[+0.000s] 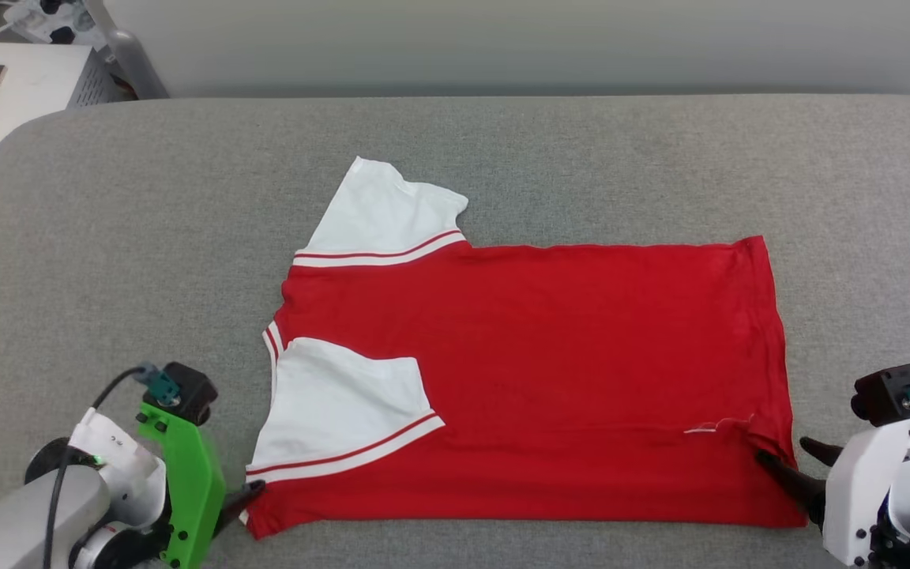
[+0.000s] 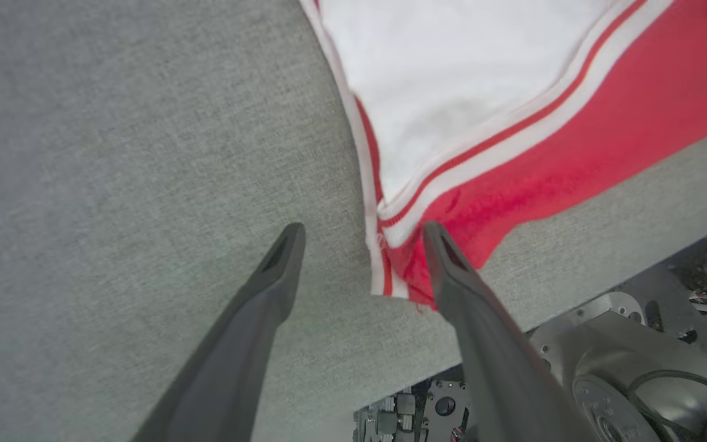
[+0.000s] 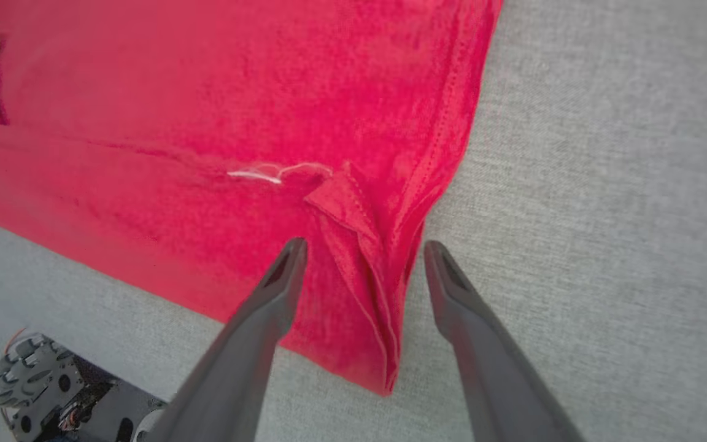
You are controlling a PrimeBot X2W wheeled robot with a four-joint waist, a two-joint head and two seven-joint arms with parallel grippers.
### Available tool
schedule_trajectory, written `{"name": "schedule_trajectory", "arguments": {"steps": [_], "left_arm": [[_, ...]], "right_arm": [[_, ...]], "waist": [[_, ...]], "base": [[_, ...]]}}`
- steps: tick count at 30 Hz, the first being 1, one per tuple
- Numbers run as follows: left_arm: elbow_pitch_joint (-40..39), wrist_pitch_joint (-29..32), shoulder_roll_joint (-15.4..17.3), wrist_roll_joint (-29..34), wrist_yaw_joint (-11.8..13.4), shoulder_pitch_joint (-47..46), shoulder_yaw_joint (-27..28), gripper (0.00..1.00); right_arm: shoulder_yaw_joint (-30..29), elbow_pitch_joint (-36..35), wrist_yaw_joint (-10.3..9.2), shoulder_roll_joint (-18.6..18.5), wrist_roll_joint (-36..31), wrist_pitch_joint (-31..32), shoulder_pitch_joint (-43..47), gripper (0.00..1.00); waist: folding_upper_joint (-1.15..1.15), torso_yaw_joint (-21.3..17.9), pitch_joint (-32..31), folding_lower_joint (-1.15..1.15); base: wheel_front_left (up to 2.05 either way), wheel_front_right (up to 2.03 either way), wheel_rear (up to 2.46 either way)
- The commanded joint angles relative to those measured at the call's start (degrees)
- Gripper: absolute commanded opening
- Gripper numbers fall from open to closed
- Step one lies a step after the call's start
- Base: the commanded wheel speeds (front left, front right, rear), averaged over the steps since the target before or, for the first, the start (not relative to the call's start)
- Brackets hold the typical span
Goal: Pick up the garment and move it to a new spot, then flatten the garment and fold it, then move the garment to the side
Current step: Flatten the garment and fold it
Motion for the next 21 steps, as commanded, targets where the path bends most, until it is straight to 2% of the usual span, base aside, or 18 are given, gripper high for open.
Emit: {"name": "schedule_trajectory", "arguments": {"steps": [1,4,8,12,16,21], "left_arm": [[-1.1,-1.1,1.5,1.1,0.7,0.4,0.7,1.00],[-3.0,-3.7,2.8,1.2,1.6,-0.4,2.6,1.00],[-4.1,-8.5,3.0,2.9,3.0,-2.8,5.6,1.00],[-2.9,-11.2,1.0,4.7,3.3,-6.8,7.6,1.00],[1.3,-10.8,-2.8,7.1,1.8,-13.3,8.0,1.00],[7.1,-4.0,-7.1,6.7,-2.0,-23.7,8.3,1.00]], "right_arm": [[-1.0,-1.4,-0.04,0.7,-1.0,-1.8,1.2,1.00],[-3.9,-4.6,-0.04,2.6,-3.4,-6.0,2.3,1.00],[-8.2,-9.4,-0.04,7.2,-8.0,-12.6,2.7,1.00],[-11.5,-13.1,-0.04,12.4,-10.9,-19.0,2.8,1.00],[-13.4,-16.3,-0.04,16.2,-13.1,-22.6,3.0,1.00],[-13.0,-18.5,-0.04,18.1,-14.5,-23.5,1.7,1.00]], "waist": [[0.00,0.4,-1.4,0.00],[0.00,0.5,-2.2,0.00],[0.00,-0.1,-2.6,0.00],[0.00,-1.0,-1.6,0.00],[0.00,-2.5,1.1,0.00],[0.00,-5.3,6.9,0.00]], "base": [[0.00,0.00,0.00],[0.00,0.00,0.00],[0.00,0.00,0.00],[0.00,0.00,0.00],[0.00,0.00,0.00],[0.00,0.00,0.00]]}}
